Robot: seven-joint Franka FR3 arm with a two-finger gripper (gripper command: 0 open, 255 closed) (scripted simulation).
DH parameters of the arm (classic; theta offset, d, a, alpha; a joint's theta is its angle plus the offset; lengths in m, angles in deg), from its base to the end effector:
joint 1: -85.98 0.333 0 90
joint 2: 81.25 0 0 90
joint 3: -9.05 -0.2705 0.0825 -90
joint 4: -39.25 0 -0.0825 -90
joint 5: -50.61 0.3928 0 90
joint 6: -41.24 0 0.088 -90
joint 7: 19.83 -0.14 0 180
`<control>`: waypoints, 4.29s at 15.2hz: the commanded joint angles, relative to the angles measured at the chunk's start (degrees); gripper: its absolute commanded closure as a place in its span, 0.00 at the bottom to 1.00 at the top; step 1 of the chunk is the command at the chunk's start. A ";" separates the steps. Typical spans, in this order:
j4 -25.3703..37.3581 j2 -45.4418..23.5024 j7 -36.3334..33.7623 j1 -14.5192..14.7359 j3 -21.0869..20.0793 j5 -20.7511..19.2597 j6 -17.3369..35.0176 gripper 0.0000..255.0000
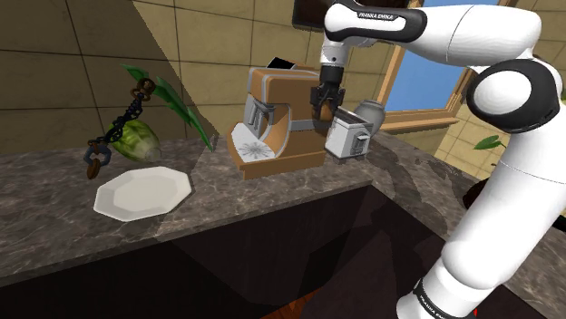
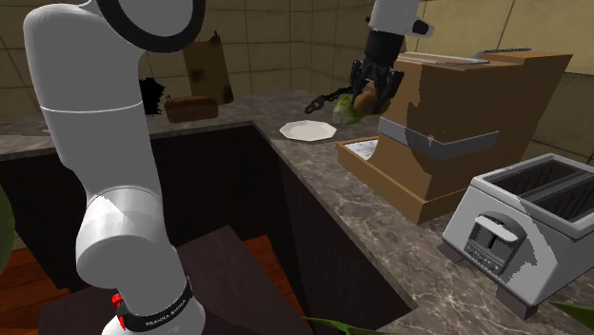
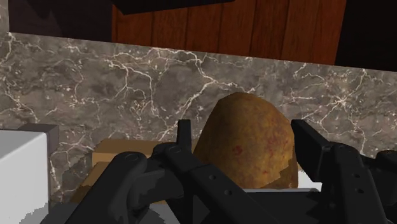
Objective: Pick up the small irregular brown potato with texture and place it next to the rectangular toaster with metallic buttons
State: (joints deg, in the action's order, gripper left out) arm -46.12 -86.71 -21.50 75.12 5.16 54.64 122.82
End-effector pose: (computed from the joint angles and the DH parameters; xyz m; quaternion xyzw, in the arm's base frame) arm 0.5631 -0.0595 0.5195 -0.9934 0.0726 0.0786 0.0420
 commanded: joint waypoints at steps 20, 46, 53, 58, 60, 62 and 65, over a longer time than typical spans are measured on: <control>14.52 -10.41 27.83 -15.99 11.84 -2.24 -5.22 1.00; 19.05 -22.08 39.47 -24.91 15.06 -1.32 1.89 1.00; 12.18 -21.16 39.35 -24.49 15.02 -1.45 7.83 1.00; 8.21 -21.09 39.30 -24.31 14.96 -1.44 11.72 1.00; 6.80 -21.17 39.29 -24.26 14.94 -1.42 13.21 1.00; 5.47 -21.32 39.28 -24.22 14.91 -1.38 14.68 1.00; 3.64 -21.64 39.28 -24.17 14.86 -1.32 16.82 1.00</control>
State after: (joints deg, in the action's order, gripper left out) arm -41.50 -108.40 17.84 50.87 20.04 53.32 138.68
